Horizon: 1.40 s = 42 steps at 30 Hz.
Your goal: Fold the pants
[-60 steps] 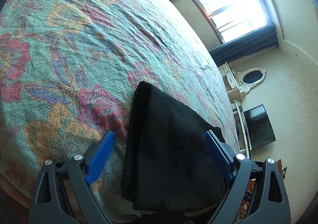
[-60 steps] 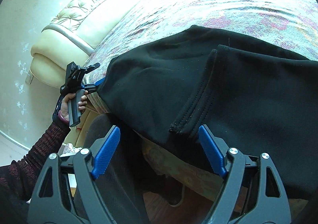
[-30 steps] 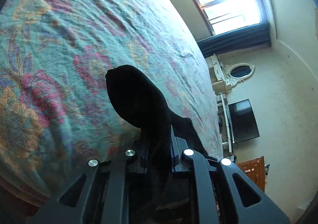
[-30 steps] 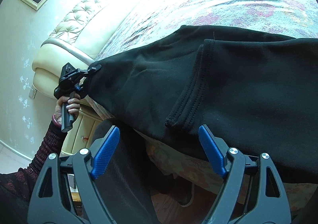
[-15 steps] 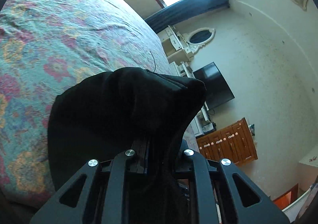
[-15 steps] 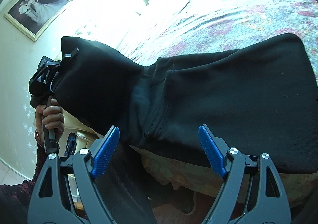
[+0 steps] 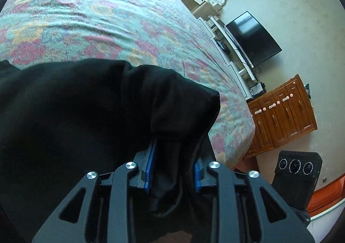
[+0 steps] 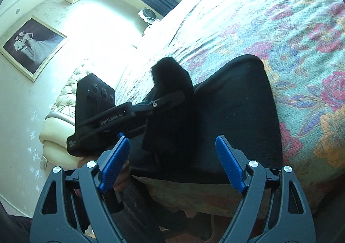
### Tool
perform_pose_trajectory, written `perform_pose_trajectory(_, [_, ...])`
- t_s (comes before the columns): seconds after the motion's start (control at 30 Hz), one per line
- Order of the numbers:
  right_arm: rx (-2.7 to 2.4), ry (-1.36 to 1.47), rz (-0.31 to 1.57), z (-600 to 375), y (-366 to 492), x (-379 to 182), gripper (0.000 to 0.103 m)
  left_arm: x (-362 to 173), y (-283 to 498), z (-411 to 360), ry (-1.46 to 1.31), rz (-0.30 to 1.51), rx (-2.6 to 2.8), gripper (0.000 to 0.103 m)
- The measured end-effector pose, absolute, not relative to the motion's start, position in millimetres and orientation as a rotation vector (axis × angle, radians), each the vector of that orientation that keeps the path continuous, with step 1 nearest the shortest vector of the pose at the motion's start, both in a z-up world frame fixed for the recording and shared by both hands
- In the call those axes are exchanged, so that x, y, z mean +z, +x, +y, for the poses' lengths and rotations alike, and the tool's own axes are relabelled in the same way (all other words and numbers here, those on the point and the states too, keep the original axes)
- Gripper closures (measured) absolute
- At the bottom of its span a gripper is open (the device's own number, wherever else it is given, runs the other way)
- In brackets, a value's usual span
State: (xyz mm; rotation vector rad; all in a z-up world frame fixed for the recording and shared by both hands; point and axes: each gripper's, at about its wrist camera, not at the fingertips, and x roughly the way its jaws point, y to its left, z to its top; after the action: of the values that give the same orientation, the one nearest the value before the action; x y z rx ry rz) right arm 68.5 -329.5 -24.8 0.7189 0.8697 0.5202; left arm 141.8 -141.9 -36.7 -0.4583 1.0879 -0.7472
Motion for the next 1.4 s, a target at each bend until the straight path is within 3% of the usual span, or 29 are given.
perform_pose_trajectory(0.27, [0.505,0.717,0.875,-344,78,-20,0.021,3,107,-96,-0.477,0.919,-0.725,0.027])
perform_pose_trajectory(0.43, [0.469,0.650,0.891,-340,92,-9,0.021,6,103,-21,-0.522,0.882,-0.544,0.025])
perform_pose_trajectory(0.73, [0.366,0.413,1.063,-294,115,-33,0.021,-54,100,70,-0.724,1.007,-0.282,0.024])
perform_pose_trajectory(0.8, [0.347,0.357,1.063,-286,115,-37,0.037,-61,97,72,-0.724,1.024,-0.282,0.024])
perform_pose_trajectory(0.83, [0.343,0.333,1.069,-283,116,-39,0.073,-63,95,71,-0.723,1.027,-0.284,0.024])
perform_pose_trajectory(0.87, [0.349,0.330,1.080,-283,119,-41,0.084,-64,93,71,-0.723,1.026,-0.285,0.024])
perform_pose_trajectory(1.17, [0.354,0.516,0.955,-332,95,-14,0.088,-47,84,68,-0.733,0.982,-0.346,0.024])
perform_pose_trajectory(1.23, [0.319,0.534,0.970,-344,89,-22,0.088,-48,82,67,-0.739,0.982,-0.367,0.019])
perform_pose_trajectory(1.4, [0.304,0.657,1.012,-363,88,-57,0.088,-56,78,55,-0.730,1.014,-0.404,0.018])
